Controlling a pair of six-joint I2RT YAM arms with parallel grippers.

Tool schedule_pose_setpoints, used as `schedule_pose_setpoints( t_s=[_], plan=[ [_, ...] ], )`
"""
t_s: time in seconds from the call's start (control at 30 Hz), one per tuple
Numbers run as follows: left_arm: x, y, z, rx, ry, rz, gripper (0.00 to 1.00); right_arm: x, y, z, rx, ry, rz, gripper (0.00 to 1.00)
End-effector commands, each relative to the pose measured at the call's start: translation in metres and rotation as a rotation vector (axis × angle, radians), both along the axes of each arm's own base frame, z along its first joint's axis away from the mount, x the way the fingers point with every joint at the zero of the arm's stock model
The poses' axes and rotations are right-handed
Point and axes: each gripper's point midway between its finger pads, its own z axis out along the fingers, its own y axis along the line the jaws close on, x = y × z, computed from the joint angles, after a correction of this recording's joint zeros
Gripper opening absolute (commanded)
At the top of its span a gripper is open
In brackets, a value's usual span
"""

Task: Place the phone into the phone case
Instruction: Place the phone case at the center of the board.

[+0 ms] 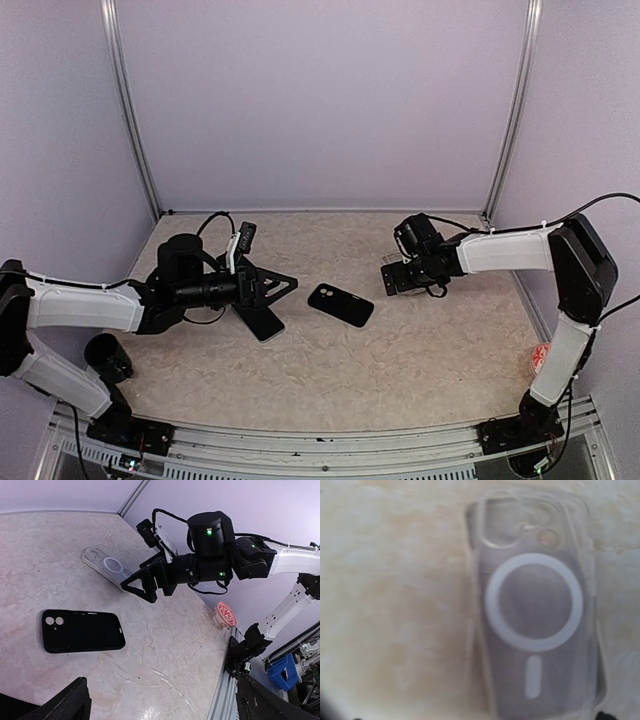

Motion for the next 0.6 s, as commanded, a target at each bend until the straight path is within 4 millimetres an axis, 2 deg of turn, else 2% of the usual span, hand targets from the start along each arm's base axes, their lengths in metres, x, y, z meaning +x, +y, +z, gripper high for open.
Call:
schedule_pose_setpoints(
  t_s=[0.0, 0.3, 0.57],
  plan=[
    [0.0, -0.003, 0.017, -0.021, -0.043, -0.002, 0.99, 0.014, -0.013, -0.01, -0.067, 0.02, -0.006, 1.0],
    [-0.002, -0.003, 0.016, -0.018, -0.038, -0.005, 0.99, 0.031, -0.02, -0.025, -0.064, 0.045, 0.001, 1.0],
    [-0.003, -0.007, 0.012, -0.019, -0.027, -0.009, 0.99, 0.033, -0.025, -0.043, -0.051, 0.067, 0.003, 0.99]
  ],
)
